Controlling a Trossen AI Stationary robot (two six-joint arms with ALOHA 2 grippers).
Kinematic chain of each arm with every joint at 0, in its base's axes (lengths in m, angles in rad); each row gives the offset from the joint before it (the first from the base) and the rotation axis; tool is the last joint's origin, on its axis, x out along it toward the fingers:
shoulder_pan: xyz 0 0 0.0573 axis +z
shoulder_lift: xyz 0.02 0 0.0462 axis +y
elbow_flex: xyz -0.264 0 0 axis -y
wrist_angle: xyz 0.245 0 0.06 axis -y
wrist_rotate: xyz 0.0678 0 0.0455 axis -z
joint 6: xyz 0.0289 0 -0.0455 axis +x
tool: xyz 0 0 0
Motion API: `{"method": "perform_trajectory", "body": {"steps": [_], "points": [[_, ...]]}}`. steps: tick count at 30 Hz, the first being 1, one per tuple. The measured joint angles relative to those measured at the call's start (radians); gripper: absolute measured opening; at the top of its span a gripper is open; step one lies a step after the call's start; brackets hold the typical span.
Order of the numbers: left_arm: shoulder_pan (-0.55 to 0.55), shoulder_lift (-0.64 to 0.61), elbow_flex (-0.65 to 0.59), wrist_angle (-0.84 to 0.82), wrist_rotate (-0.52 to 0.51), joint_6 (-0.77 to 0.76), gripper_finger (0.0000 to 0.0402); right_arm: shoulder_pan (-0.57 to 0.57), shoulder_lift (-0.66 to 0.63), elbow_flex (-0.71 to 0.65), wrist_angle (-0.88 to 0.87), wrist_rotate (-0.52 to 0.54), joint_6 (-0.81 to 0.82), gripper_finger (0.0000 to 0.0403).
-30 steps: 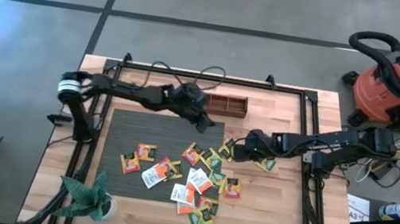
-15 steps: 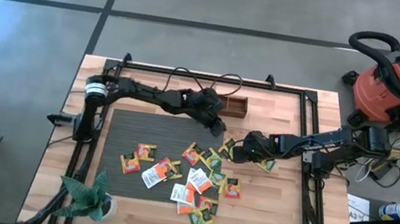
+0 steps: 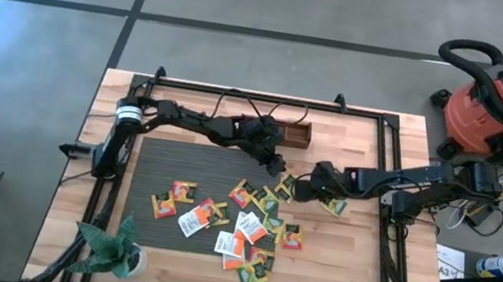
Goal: Pick & Place Tea
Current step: Put the yellow tea bag into the middle section of the wooden organizer
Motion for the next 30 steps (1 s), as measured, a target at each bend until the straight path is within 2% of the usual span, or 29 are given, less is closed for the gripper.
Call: {"method": "perform_trajectory", "body": {"steps": [6,11,19,30], "points": [[-0.010,0.030,0.000,0.003,-0.001,-0.003,0.0092,0.001,0.032,-0.011,0.005,0.002,0.003,0.0008],[-0.024,0.069,0.002,0.014,0.002,-0.019,0.0092,0.001,0.075,-0.013,0.076,0.005,0.002,0.0008],[-0.030,0.075,0.002,0.023,0.006,-0.029,0.0092,0.001,0.124,-0.012,0.093,0.006,0.009,0.0008],[-0.035,0.075,0.003,0.066,-0.009,-0.034,0.0092,0.001,0.120,-0.013,0.097,0.017,0.009,0.0009]]}}
